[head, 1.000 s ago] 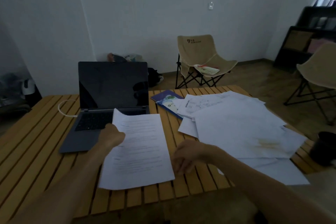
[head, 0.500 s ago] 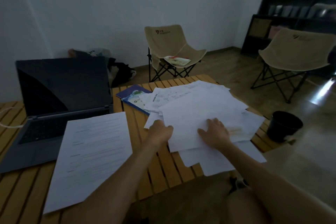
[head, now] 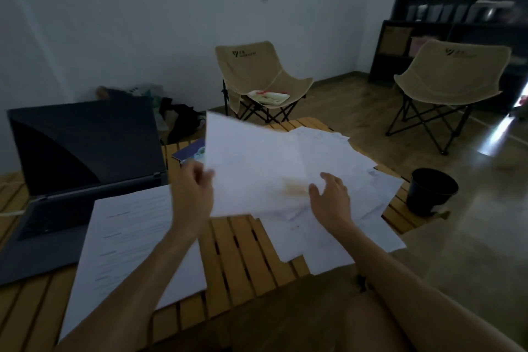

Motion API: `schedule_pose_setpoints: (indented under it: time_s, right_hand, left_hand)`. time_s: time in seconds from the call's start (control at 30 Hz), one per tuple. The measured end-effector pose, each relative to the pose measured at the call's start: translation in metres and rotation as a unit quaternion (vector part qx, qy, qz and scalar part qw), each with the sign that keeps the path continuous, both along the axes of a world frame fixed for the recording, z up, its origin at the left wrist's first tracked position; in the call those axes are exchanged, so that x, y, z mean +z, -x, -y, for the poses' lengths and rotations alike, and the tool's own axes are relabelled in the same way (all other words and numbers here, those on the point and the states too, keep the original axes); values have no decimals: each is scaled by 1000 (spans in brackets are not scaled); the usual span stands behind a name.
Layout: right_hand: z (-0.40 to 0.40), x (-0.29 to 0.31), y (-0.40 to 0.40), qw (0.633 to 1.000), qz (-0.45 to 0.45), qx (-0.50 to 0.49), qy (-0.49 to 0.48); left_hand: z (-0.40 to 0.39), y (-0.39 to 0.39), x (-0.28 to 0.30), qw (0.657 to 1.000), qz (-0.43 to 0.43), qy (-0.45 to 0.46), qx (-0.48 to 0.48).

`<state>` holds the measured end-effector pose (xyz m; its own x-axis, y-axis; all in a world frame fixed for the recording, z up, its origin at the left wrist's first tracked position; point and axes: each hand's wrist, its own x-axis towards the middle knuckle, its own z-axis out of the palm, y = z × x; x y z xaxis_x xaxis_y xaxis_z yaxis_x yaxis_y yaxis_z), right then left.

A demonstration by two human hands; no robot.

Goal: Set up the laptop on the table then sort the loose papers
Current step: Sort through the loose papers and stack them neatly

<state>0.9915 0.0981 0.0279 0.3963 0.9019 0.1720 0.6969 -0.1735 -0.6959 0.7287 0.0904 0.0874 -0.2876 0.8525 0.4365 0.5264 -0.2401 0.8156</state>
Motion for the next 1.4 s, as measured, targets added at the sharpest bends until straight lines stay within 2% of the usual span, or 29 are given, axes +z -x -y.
schedule_pose_setpoints:
  time_s: [0.03, 0.07, 0.1, 0.13, 0.17, 0.2, 0.23, 0.27, 0.33, 0.43, 0.5, 0.57, 0.63, 0.7, 0.77, 0.83, 0.93, 1.1, 1.23, 1.33, 1.4]
  right_hand:
    - [1, 6, 8, 999, -45, 15, -6]
    - [0, 13, 15, 992, -121, 34, 1]
    - [-1, 20, 23, 966, -249, 64, 22]
    - [-1, 27, 31, 903, -411, 111, 47]
    - [1, 35, 38, 810, -557, 167, 76]
    - [2, 41, 44, 721, -650, 220, 97]
    - [3, 49, 50, 658, -696, 266, 110]
    - [3, 55, 55, 622, -716, 296, 113]
    - [-5, 58, 66, 634, -705, 299, 107]
    - [-19, 41, 75, 730, -646, 204, 93]
    - [-28, 26, 74, 799, -572, 142, 117]
    - [-34, 14, 72, 850, -490, 111, 156]
    - [-35, 9, 73, 895, -395, 87, 187]
    - [-37, 8, 76, 930, -307, 81, 184]
    - [-40, 12, 84, 937, -304, 88, 145]
    - [-46, 18, 102, 935, -313, 120, 115]
    - [-56, 25, 143, 923, -324, 186, 95]
    - [-69, 19, 220, 935, -238, 239, 108]
    - [-77, -5, 253, 944, -155, 253, 148]
    - [-73, -14, 261, 962, -68, 239, 116]
    - [-68, -11, 257, 967, -45, 233, 94]
  left_hand:
    - [14, 18, 19, 995, -28, -101, -4]
    - [27, 35, 33, 978, -94, -186, -19]
    - [41, 48, 41, 951, -193, -239, -34]
    - [50, 58, 42, 914, -296, -273, -56]
    - [59, 66, 36, 873, -387, -286, -84]
    - [65, 72, 27, 839, -452, -282, -113]
    - [71, 77, 15, 816, -494, -267, -141]
    - [73, 80, 1, 801, -518, -249, -168]
    - [72, 86, -24, 788, -538, -222, -202]
    - [67, 88, -53, 784, -547, -195, -218]
    - [70, 85, -62, 774, -557, -165, -251]
    - [75, 84, -66, 760, -568, -128, -290]
    - [78, 87, -71, 753, -586, -100, -280]
    - [73, 97, -72, 767, -585, -94, -248]
    - [69, 109, -67, 777, -573, -126, -229]
    - [69, 121, -57, 768, -575, -167, -229]
    - [80, 148, -47, 751, -600, -161, -225]
    - [106, 197, -48, 753, -615, -76, -222]
    - [121, 221, -51, 765, -589, 41, -256]
    - [128, 233, -58, 781, -568, 72, -250]
    - [129, 235, -58, 788, -559, 91, -240]
